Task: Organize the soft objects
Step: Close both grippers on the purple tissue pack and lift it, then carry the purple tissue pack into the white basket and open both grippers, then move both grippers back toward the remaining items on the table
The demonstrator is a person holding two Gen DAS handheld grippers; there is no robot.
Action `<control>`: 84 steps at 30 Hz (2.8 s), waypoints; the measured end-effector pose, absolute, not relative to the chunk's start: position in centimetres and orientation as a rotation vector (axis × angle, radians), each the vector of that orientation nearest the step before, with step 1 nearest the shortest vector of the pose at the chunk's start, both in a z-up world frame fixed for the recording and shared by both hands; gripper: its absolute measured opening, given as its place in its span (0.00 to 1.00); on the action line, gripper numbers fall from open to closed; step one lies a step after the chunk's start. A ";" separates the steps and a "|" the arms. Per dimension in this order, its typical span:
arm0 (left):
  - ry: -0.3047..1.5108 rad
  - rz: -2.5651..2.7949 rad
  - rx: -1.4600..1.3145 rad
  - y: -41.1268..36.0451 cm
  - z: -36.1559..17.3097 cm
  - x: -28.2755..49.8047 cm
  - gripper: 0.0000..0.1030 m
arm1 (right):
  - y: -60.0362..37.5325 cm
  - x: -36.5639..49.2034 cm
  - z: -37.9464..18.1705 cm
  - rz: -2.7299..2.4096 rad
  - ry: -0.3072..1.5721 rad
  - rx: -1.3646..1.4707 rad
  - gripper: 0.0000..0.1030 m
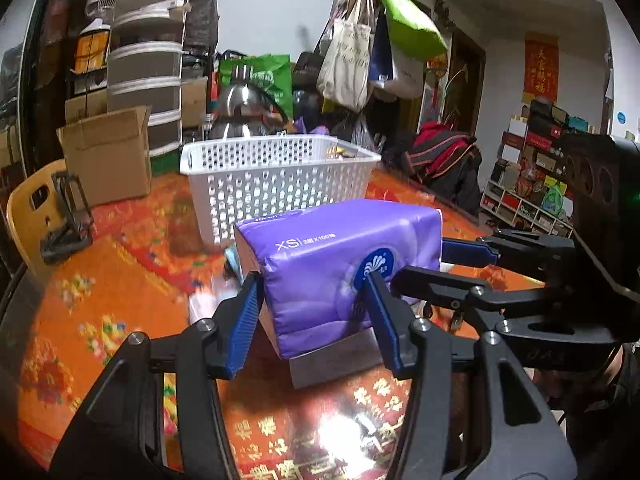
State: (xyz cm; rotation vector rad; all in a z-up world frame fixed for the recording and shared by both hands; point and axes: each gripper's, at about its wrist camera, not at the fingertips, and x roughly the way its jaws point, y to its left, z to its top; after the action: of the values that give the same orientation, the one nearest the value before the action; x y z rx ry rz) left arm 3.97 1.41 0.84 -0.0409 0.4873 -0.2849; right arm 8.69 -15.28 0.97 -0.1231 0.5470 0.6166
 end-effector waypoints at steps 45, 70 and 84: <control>0.765 -0.264 -0.144 3.2 5.8 39.8 0.46 | -14.1 39.2 4.4 0.575 0.768 -0.065 0.39; 0.663 -0.158 -0.216 5.7 7.8 33.4 0.93 | -17.2 36.4 5.3 0.470 0.746 -0.030 0.67; 0.588 0.017 -0.187 11.0 3.0 9.7 0.97 | -24.9 17.9 0.7 0.407 0.679 0.086 0.75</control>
State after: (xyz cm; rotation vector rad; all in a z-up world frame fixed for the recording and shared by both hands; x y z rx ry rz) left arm 9.73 10.95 2.99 -0.1867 0.5880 0.0170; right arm 17.87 -24.86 0.72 0.0862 0.6791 0.4074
